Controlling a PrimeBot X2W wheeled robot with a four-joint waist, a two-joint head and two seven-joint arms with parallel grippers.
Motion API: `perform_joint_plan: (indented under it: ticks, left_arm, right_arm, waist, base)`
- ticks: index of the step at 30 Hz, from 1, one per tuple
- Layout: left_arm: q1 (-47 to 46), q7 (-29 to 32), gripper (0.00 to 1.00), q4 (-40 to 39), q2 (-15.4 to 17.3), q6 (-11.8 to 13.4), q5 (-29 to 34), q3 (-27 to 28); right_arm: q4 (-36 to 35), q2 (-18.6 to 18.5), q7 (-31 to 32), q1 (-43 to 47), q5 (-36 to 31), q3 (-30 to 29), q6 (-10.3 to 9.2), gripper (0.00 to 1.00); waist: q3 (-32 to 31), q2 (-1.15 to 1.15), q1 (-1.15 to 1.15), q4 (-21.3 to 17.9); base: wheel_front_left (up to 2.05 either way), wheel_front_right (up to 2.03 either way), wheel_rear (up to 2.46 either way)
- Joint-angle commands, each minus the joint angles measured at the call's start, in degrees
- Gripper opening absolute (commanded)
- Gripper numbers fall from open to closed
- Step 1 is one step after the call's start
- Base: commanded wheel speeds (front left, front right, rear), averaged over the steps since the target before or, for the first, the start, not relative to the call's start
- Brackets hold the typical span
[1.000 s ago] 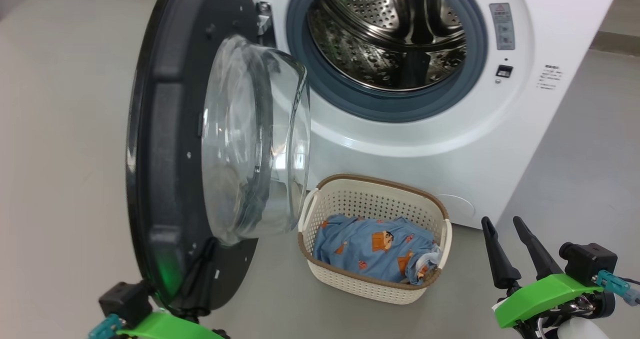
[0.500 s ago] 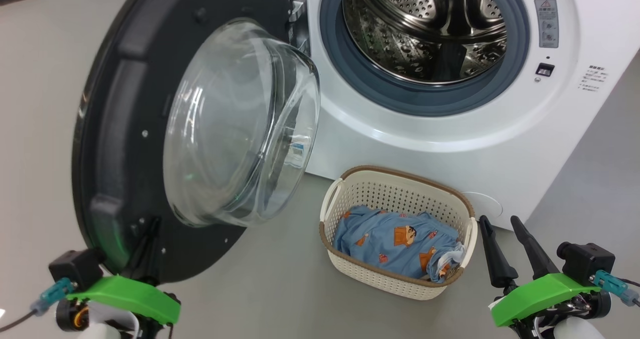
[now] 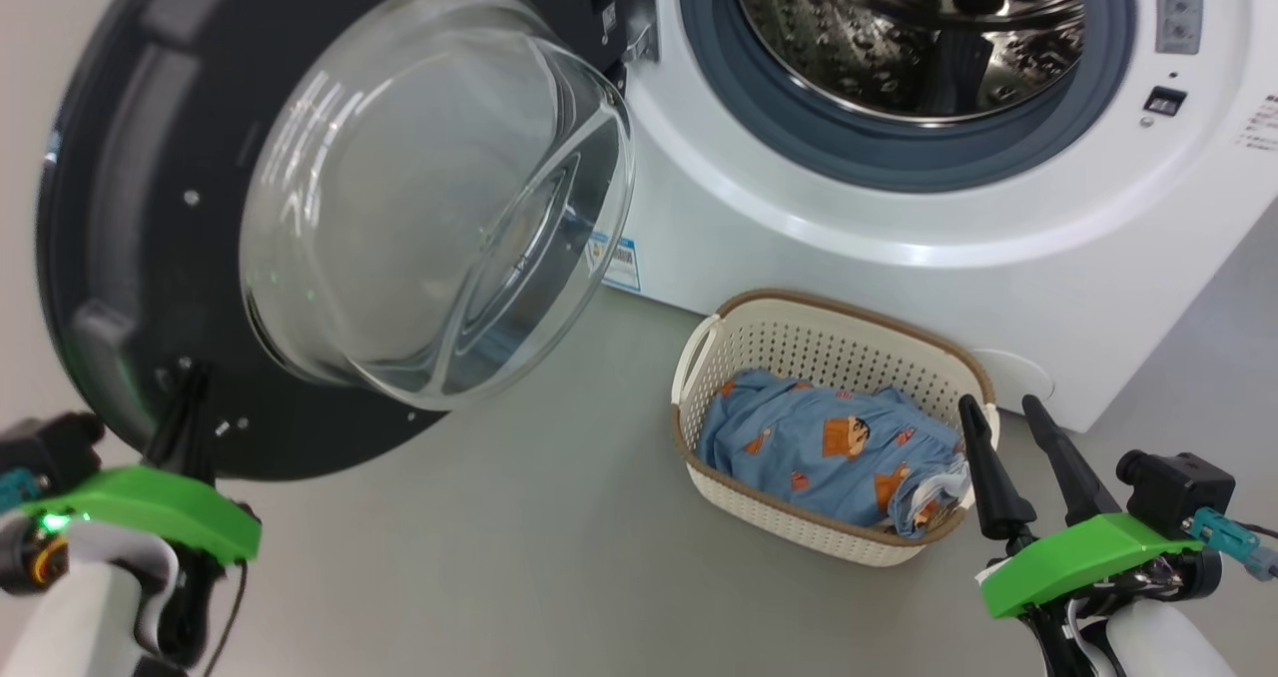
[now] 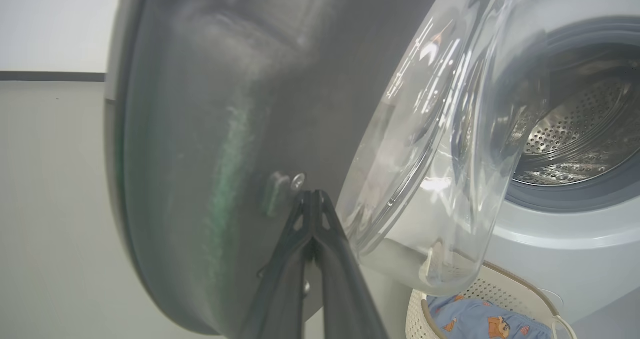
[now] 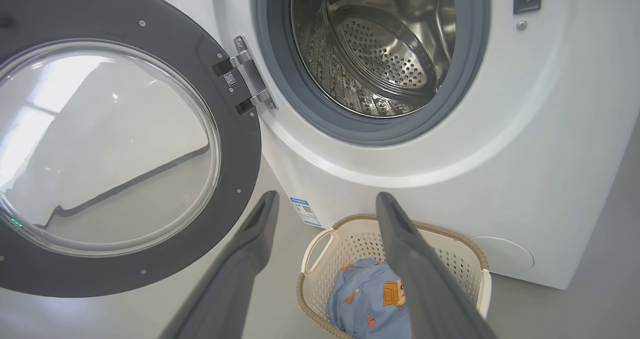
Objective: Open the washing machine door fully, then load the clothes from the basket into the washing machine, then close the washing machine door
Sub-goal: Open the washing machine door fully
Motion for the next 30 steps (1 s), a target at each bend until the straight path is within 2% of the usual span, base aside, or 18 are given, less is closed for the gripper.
perform_joint_plan:
  ticks: [1,9,20,30]
  left_arm:
    - [-4.2,-0.9,0.00,-0.1,3.7,0.1,0.3,2.4]
    - [-13.2,-0.5,0.00,8.4,4.9,-1.2,1.0,1.0]
    - [-20.7,-0.6,0.00,20.0,5.5,-2.2,1.0,-0.8]
    - [-21.7,-2.0,0.00,23.2,4.9,-2.6,0.2,-2.2]
  right_arm:
    - [-1.3,-0.5,-0.7,-2.0,-1.0,1.2,0.33,1.00]
    - [-0.9,-0.3,-0.7,-4.7,-1.5,1.8,0.33,1.00]
    - [-0.1,0.1,-0.7,-5.7,-1.3,2.7,0.33,1.00]
    - [0.1,-0.4,-0.7,-5.4,-0.9,2.8,0.33,1.00]
  waist:
    - [1.6,0.00,0.00,0.9]
    - [5.1,0.00,0.00,1.4]
    - [5.6,0.00,0.00,1.0]
    - [4.3,0.00,0.00,1.0]
  base:
    - [0.00,0.00,0.00]
    - [0.00,0.00,0.00]
    - [0.00,0.00,0.00]
    - [0.00,0.00,0.00]
